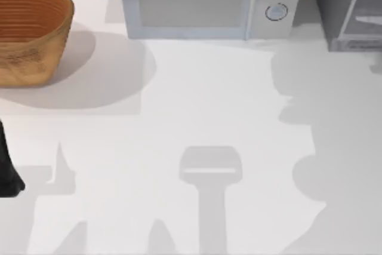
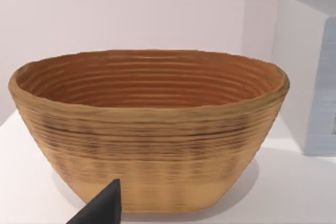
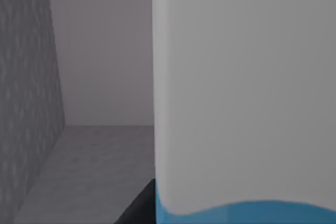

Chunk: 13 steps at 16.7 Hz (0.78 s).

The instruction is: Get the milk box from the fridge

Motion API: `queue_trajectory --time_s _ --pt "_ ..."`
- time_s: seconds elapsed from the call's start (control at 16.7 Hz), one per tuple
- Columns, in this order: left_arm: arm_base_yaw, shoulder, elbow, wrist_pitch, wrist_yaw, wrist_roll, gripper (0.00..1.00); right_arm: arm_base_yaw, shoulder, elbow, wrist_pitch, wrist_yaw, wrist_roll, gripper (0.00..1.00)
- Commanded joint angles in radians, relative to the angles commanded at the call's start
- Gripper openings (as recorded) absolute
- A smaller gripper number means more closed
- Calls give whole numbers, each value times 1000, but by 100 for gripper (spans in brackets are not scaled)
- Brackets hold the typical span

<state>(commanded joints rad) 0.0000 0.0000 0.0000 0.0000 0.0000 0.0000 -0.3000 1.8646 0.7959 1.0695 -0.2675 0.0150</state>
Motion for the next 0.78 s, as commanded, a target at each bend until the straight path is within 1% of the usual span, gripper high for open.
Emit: queue_trajectory --time_s 0.18,0.36,0.54,0.78 --pt "0 0 0 0 0 0 100 8 -3 -1 -8 2 2 0" --pt "0 0 0 0 0 0 100 24 -84 -37 -58 14 0 0" --pt "0 0 0 0 0 0 100 53 -252 -109 -155 38 -2 0" --pt "0 0 0 0 0 0 100 103 -598 -255 -348 86 -3 0"
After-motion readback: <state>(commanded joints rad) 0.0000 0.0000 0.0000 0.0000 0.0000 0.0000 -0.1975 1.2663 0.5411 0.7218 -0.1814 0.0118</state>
